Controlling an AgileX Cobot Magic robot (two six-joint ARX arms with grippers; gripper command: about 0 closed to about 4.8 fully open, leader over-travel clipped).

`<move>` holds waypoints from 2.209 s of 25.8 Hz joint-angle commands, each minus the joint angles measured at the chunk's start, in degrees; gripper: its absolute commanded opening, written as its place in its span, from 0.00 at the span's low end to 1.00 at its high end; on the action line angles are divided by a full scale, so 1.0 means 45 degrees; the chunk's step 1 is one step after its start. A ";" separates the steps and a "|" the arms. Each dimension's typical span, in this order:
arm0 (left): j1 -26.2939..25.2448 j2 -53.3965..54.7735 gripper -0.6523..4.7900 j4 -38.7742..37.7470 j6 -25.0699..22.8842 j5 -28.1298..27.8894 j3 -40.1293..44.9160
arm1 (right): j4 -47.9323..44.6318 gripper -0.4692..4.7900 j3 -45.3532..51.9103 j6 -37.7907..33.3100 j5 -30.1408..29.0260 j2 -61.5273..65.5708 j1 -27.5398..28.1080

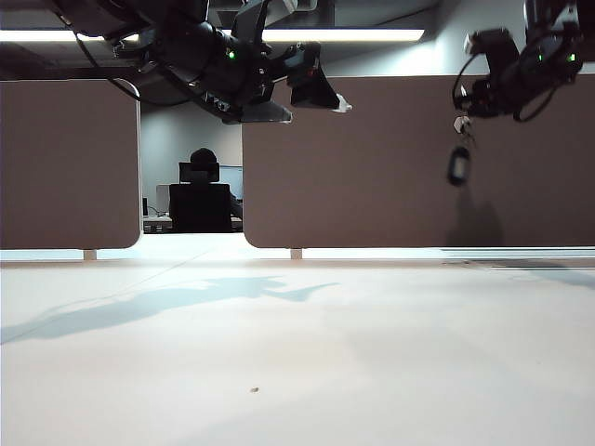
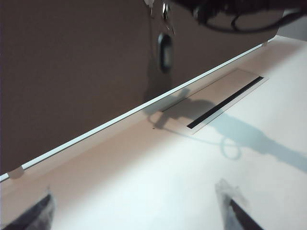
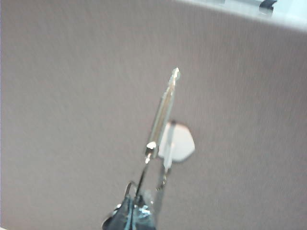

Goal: Hang the bunch of keys on the hook.

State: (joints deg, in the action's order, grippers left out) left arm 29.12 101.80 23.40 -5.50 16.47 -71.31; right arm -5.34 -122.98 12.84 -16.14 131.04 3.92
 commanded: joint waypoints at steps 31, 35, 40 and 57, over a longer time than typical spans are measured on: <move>0.0015 -0.0039 1.00 -0.0515 -0.0024 -0.0384 -0.0029 | -0.1763 0.08 -0.2254 -0.0908 -0.0758 0.2283 0.0301; 0.0015 -0.0039 1.00 -0.0520 -0.0019 -0.0515 -0.0029 | -0.1739 0.08 -0.2254 -0.0913 -0.0719 0.2565 0.0301; 0.0015 -0.0039 1.00 -0.0534 -0.0024 -0.0520 -0.0029 | -0.1909 0.08 -0.2254 -0.0913 -0.0330 0.2880 0.0301; 0.0015 -0.0039 1.00 -0.0520 -0.0024 -0.0520 -0.0029 | -0.3308 0.08 -0.2254 -0.1151 -0.0549 0.2535 0.0457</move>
State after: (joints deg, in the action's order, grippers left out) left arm 29.15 101.84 20.47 -5.52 14.31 -71.29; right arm -15.79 -132.46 8.21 -19.62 144.16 5.72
